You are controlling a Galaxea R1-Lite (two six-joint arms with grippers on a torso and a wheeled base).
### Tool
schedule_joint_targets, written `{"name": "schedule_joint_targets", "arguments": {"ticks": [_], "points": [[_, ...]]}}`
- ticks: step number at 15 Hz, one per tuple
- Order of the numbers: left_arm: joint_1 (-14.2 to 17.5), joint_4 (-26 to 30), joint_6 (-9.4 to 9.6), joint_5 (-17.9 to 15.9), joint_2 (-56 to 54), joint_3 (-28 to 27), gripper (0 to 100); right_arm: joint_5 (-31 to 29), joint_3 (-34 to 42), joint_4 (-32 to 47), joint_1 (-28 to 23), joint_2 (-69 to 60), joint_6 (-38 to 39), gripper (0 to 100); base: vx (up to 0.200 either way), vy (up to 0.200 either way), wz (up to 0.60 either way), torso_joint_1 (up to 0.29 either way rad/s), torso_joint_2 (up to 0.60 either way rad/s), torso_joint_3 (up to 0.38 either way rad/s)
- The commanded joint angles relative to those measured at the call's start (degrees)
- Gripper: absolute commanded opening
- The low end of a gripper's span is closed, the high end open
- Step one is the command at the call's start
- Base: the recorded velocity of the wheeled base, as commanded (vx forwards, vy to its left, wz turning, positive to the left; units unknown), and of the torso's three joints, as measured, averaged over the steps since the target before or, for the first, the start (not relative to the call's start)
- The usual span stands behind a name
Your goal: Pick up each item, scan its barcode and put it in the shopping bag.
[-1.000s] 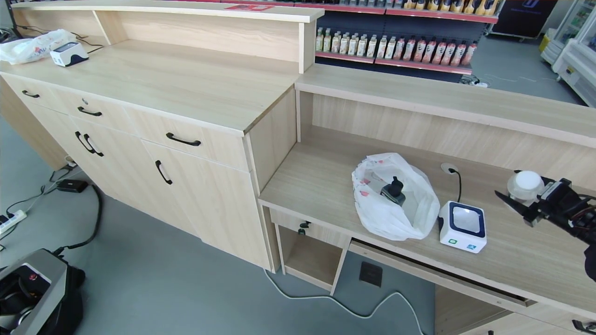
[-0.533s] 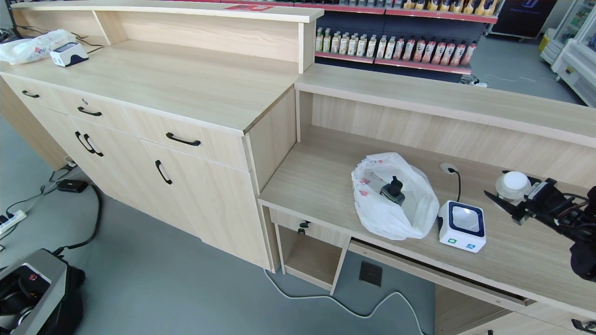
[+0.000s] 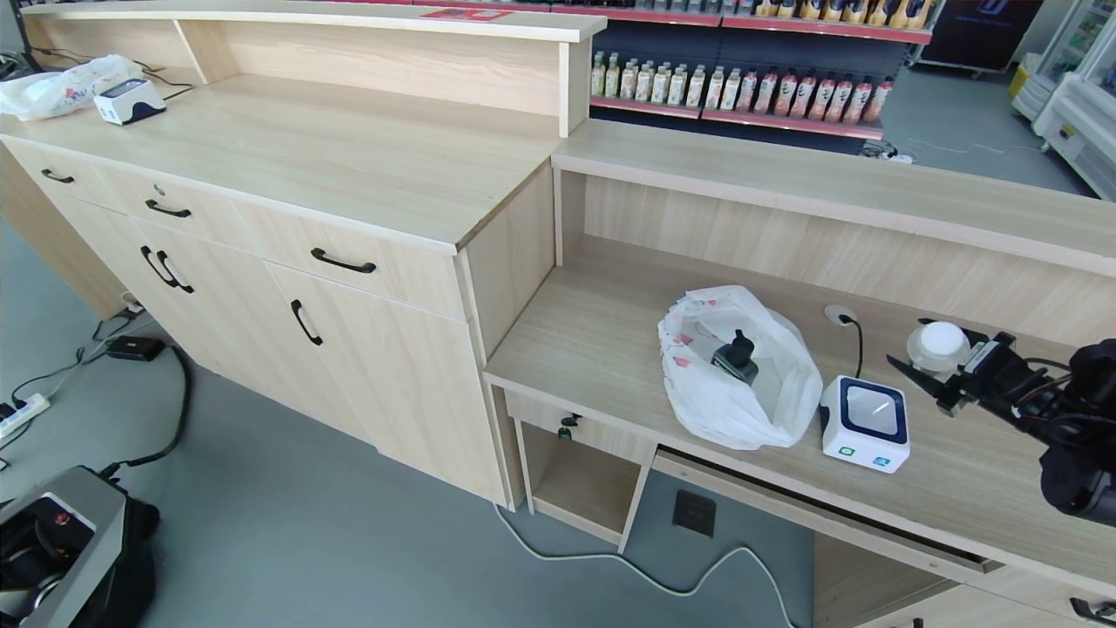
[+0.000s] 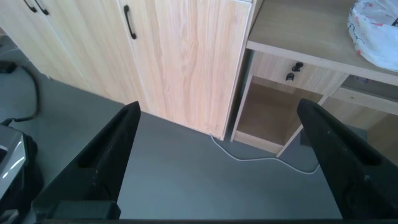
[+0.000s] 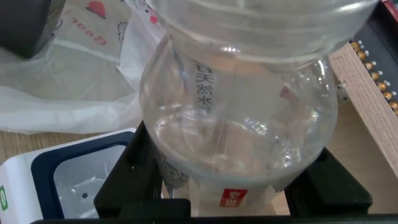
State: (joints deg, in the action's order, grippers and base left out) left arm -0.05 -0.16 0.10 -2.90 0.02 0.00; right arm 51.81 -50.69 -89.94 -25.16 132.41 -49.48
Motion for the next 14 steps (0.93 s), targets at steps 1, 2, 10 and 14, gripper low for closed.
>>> {"name": "schedule_joint_targets", "arguments": {"ticks": [1, 2, 10, 14], "points": [[0.0, 0.0, -0.01, 0.0, 0.0, 0.0, 100, 0.0, -0.3, -0.1, 1.0, 1.0, 0.1, 0, 0.000, 0.000, 0.00, 0.000, 0.00, 0.000], [0.0, 0.0, -0.01, 0.0, 0.0, 0.0, 100, 0.0, -0.5, -0.1, 1.5, 1.2, 0.0, 0, 0.000, 0.000, 0.00, 0.000, 0.00, 0.000], [0.0, 0.0, -0.01, 0.0, 0.0, 0.0, 100, 0.4, -5.2, -0.1, 5.6, 2.4, 0.0, 0, 0.000, 0.000, 0.00, 0.000, 0.00, 0.000], [0.0, 0.0, -0.01, 0.0, 0.0, 0.0, 100, 0.5, -7.8, -0.1, 6.0, 4.3, -0.3, 0, 0.000, 0.000, 0.00, 0.000, 0.00, 0.000]]}}
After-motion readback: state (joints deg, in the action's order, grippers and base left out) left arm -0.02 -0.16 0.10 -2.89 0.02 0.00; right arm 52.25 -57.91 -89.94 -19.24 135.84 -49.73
